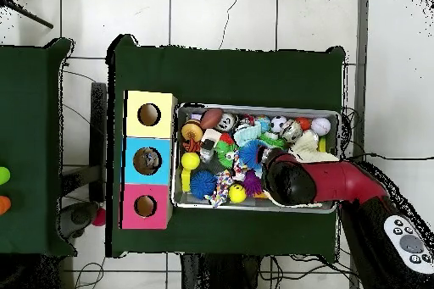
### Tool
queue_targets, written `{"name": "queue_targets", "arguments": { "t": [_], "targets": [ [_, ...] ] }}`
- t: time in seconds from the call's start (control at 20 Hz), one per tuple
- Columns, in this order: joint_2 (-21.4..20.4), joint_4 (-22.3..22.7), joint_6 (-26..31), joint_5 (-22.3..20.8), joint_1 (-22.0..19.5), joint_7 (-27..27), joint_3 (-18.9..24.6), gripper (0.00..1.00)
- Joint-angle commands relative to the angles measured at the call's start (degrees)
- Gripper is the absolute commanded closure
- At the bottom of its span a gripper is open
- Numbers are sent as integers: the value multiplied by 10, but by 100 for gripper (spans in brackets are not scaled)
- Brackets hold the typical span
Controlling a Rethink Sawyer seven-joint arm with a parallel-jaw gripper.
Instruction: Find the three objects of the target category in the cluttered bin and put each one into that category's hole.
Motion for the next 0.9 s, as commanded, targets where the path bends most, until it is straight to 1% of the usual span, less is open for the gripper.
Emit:
{"name": "queue_targets", "arguments": {
  "t": [0.05, 0.3, 0.65, 0.8, 0.9],
  "targets": [
    [34, -56, 72, -57, -28, -191, 42, 0],
    [34, -58, 88, -69, -42, -207, 53, 0],
    [2, -42, 125, -62, -62, -232, 73, 0],
    [-3, -46, 141, -67, -55, -237, 66, 0],
    [-4, -53, 152, -76, -45, -235, 54, 0]
  ]
}}
